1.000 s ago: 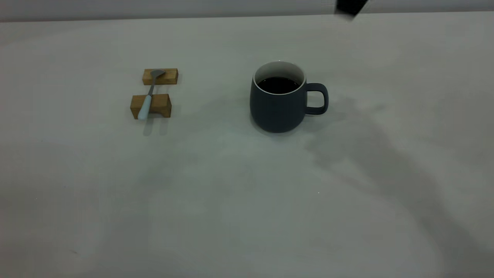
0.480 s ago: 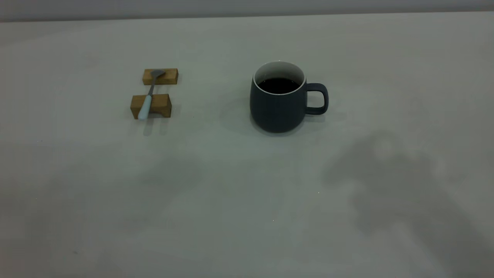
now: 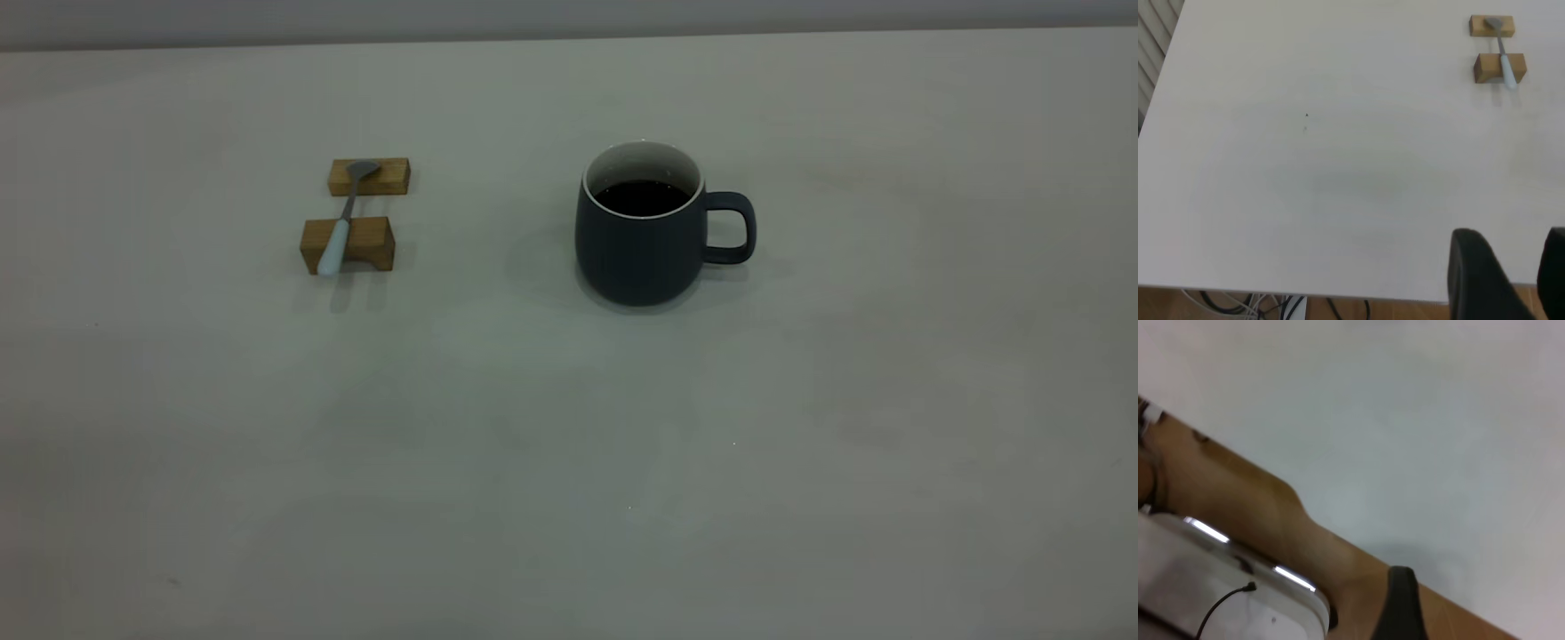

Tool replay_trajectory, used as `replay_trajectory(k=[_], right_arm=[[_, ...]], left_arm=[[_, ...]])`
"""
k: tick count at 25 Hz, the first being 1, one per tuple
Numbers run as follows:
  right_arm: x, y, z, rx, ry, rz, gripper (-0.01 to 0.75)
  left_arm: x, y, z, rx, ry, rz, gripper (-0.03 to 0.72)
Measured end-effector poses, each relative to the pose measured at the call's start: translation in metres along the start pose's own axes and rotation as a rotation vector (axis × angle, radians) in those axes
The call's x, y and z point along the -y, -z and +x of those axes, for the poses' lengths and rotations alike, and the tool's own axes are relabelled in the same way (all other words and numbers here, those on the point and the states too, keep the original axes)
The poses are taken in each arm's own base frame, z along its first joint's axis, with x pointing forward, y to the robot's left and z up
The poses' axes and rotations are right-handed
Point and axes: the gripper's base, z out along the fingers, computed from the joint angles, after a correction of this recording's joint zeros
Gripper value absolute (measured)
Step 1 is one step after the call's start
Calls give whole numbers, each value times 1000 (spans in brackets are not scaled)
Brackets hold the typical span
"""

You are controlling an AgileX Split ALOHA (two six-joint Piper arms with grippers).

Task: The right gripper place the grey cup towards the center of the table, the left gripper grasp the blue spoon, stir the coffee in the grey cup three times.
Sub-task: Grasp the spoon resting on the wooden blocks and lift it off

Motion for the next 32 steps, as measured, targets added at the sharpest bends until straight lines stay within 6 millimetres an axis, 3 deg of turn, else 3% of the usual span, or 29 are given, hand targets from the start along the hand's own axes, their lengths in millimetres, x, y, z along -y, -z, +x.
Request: replay_trajectory(k=[5, 12, 23, 32], right_arm=[[-6, -3, 53, 164, -98, 115, 662], [-13, -11, 87, 305, -243, 211, 650], [-14, -6, 95, 364, -288, 247, 616], [-14, -6, 95, 364, -288, 248, 467]], left_arm=[[0, 0, 0, 0, 0, 0, 306], [0, 0, 0, 0, 0, 0, 306], [0, 0, 0, 0, 0, 0, 306], [0, 0, 0, 0, 0, 0, 306]])
